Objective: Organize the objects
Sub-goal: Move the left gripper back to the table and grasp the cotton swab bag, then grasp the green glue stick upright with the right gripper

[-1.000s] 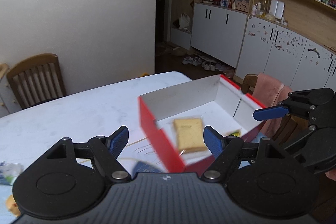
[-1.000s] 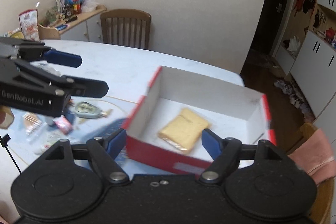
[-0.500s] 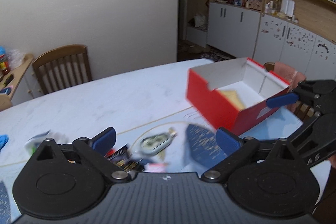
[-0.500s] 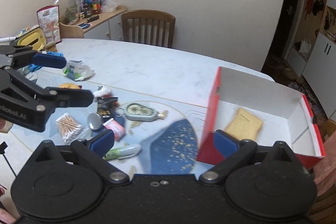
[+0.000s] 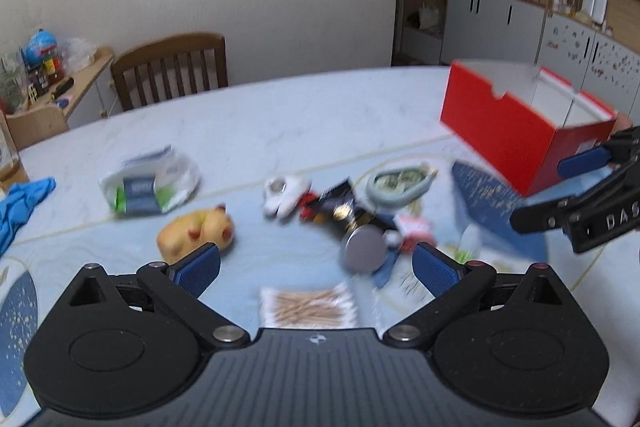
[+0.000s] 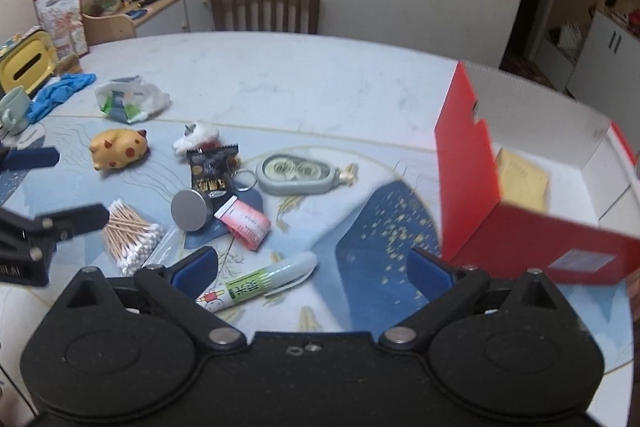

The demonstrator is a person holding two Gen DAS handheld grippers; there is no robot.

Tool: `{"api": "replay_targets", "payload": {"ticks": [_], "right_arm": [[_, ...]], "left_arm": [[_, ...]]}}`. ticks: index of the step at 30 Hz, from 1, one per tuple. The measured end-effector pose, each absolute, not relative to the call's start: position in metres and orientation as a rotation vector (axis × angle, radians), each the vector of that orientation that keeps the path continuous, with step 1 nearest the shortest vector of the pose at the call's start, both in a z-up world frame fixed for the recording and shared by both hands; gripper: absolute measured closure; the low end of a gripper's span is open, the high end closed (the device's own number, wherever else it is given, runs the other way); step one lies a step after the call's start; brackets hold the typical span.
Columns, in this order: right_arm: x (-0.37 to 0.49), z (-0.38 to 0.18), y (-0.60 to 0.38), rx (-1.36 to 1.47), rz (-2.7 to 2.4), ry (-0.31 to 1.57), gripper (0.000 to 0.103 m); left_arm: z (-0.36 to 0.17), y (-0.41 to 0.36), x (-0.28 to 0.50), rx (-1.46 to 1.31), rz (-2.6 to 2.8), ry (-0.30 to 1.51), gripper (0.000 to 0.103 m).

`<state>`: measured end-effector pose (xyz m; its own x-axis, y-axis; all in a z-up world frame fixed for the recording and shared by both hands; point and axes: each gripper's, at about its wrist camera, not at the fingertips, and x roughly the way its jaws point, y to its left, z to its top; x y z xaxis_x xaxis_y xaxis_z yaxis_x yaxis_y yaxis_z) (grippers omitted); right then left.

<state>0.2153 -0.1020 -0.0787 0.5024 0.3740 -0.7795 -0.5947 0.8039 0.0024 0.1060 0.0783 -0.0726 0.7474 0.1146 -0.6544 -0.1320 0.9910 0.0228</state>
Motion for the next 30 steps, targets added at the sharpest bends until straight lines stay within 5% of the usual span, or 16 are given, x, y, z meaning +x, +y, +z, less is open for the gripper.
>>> {"api": "replay_targets", "payload": {"ticks": [27, 30], "right_arm": [[0.219, -0.152, -0.042, -0.311, 0.425, 1.055, 0.011], [0.218, -0.151, -0.043, -0.290, 0.461, 1.070, 0.020]], "left_arm": [[-0.148, 0.083, 0.128, 0.042, 0.130, 0.843, 0.000], [-0.149, 0.084, 0.127, 0.038, 0.127, 0.835, 0.000]]}}
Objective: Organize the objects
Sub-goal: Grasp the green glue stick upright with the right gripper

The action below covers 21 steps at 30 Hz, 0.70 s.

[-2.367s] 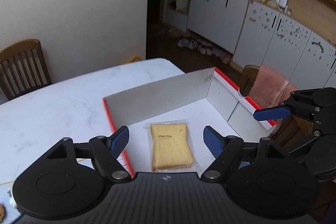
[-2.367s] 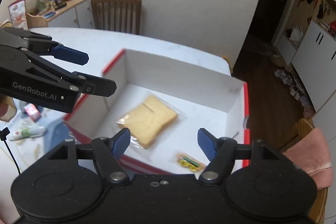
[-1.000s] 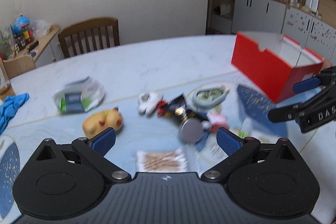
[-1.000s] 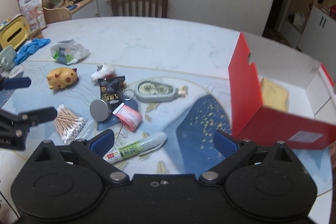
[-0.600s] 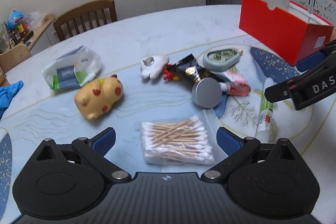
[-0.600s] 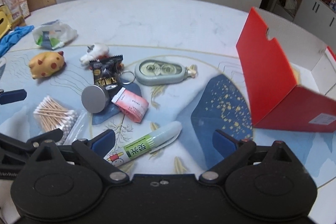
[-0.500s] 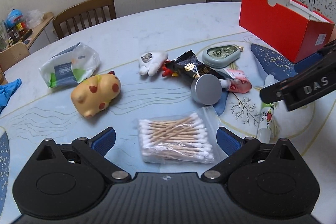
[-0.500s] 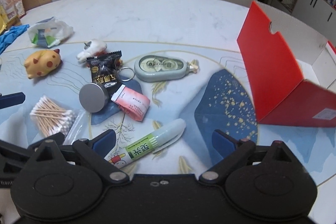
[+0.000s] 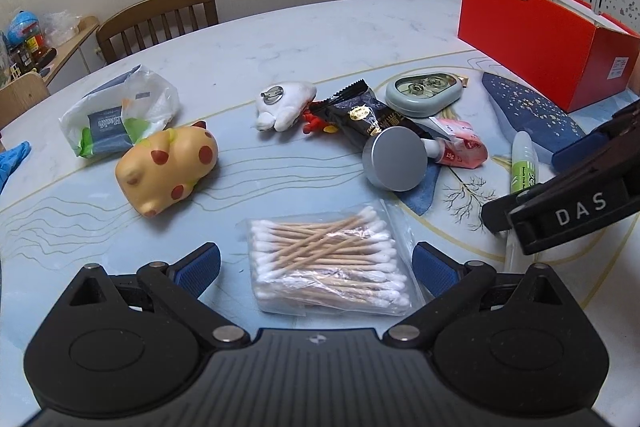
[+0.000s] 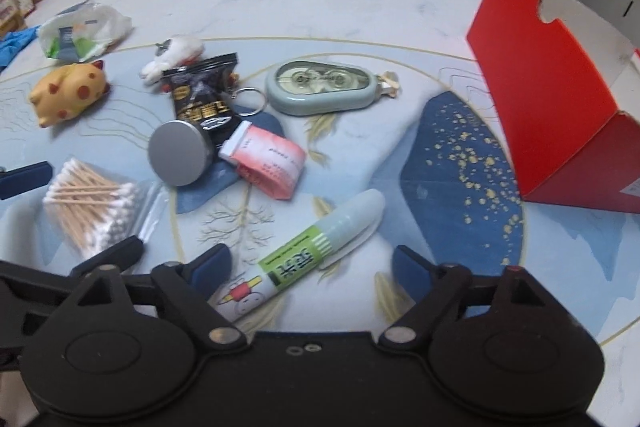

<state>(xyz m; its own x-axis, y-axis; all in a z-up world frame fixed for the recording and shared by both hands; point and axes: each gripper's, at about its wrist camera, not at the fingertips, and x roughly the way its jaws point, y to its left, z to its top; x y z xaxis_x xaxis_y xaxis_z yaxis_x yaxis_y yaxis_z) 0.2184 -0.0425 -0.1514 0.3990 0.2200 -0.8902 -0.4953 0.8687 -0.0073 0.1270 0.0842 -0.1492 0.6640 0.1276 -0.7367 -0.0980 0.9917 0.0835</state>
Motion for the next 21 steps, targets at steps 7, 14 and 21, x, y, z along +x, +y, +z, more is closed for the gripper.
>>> {"api": "replay_targets", "payload": {"ticks": [7, 14, 21], "right_arm": [[0.217, -0.148, -0.050, -0.283, 0.502, 1.067, 0.033], [0.214, -0.145, -0.066, -0.287, 0.523, 1.045, 0.065], [0.212, -0.144, -0.082, -0.290, 0.510, 1.045, 0.086]], "left_arm": [[-0.149, 0.089, 0.124, 0.001, 0.104, 0.827, 0.009], [-0.146, 0.087, 0.122, -0.022, 0.106, 0.828, 0.028], [-0.142, 0.084, 0.119, -0.020, 0.150, 0.845, 0.031]]}}
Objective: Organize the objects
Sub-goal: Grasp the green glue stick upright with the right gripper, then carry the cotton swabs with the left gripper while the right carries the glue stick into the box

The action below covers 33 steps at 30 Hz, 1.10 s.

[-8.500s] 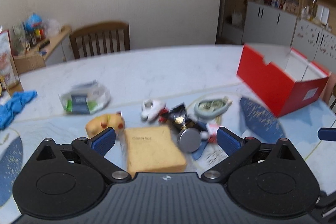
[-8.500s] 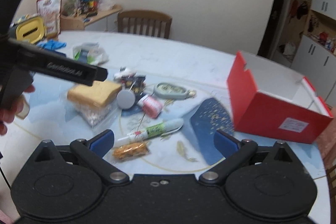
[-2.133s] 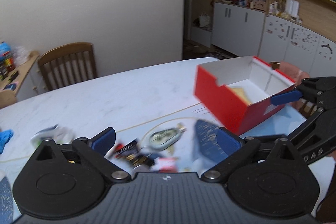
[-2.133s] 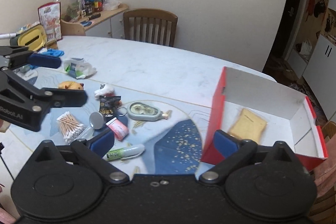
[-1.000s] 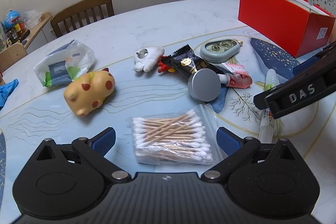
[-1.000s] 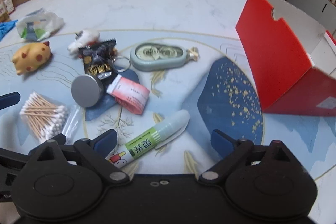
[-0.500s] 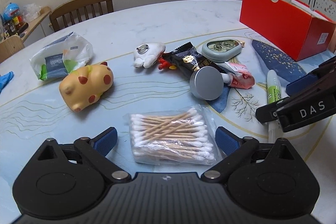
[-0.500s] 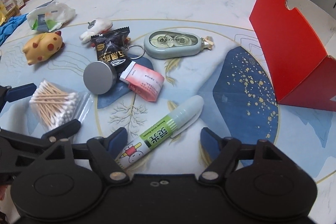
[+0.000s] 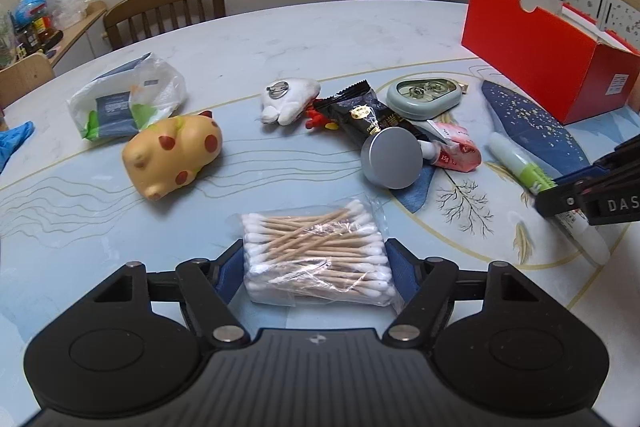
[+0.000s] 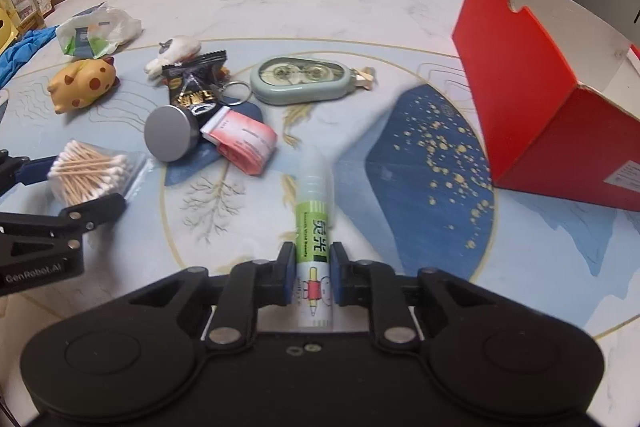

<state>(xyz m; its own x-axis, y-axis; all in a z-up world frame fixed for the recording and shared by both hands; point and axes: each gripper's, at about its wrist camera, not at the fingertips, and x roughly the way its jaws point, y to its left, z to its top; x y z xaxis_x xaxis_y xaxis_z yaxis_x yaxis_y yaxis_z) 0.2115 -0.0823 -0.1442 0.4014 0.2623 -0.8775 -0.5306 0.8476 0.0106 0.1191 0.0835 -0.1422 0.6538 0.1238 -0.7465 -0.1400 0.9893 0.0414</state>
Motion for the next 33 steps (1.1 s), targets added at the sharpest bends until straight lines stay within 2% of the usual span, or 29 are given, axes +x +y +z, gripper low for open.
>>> {"api": "replay_targets", "payload": {"ticks": [7, 17, 33], "right_arm": [[0.203, -0.138, -0.102, -0.259, 0.534, 1.040, 0.086], [0.202, -0.091, -0.135, -0.199, 0.606, 0.972, 0.086], [0.277, -0.022, -0.228, -0.082, 0.590, 0.852, 0.086]], "left_arm": [[-0.130, 0.073, 0.111, -0.041, 0.155, 0.839, 0.031], [-0.088, 0.035, 0.114, -0.057, 0.120, 0.789, 0.031], [-0.019, -0.062, 0.190, -0.040, -0.010, 0.687, 0.031]]}}
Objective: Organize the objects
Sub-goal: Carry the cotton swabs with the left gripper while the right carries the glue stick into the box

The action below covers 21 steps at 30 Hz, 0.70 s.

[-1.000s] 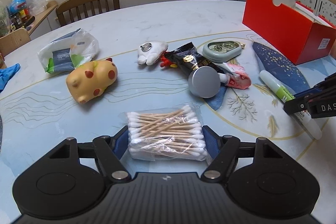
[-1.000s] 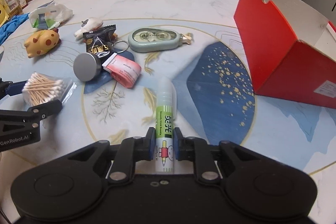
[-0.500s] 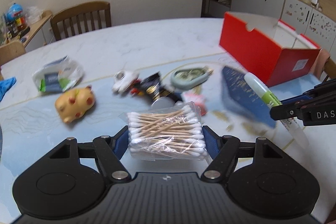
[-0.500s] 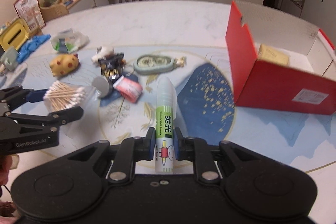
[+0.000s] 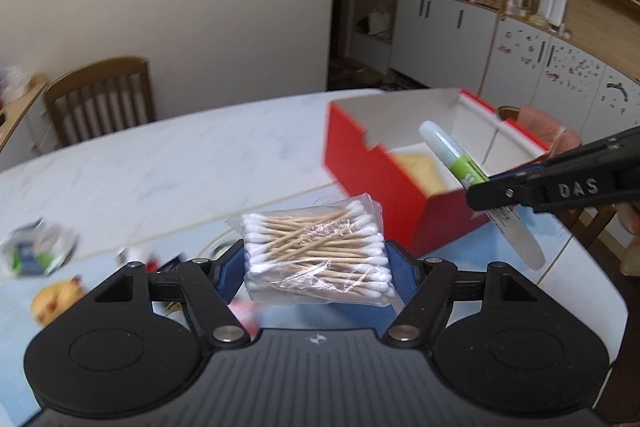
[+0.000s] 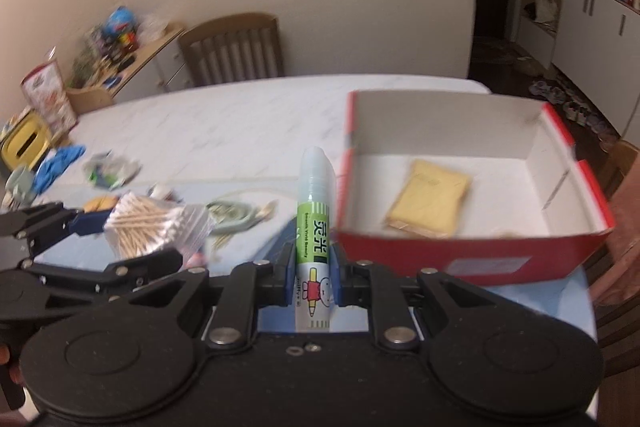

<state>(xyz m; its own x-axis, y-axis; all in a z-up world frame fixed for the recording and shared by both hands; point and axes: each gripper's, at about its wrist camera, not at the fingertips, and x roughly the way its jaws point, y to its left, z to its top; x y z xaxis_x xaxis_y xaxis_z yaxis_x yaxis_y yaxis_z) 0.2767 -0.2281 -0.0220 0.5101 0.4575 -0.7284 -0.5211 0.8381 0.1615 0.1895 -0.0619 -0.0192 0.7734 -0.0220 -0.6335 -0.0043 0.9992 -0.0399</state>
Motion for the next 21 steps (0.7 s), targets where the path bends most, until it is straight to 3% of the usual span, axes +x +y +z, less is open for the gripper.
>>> {"api": "replay_targets", "payload": {"ticks": [21], "right_arm": [[0.412, -0.030, -0.345, 0.028, 0.439, 0.837, 0.086]], "left_arm": [[0.003, -0.178, 0.333, 0.073, -0.102, 0.676, 0.031]]}}
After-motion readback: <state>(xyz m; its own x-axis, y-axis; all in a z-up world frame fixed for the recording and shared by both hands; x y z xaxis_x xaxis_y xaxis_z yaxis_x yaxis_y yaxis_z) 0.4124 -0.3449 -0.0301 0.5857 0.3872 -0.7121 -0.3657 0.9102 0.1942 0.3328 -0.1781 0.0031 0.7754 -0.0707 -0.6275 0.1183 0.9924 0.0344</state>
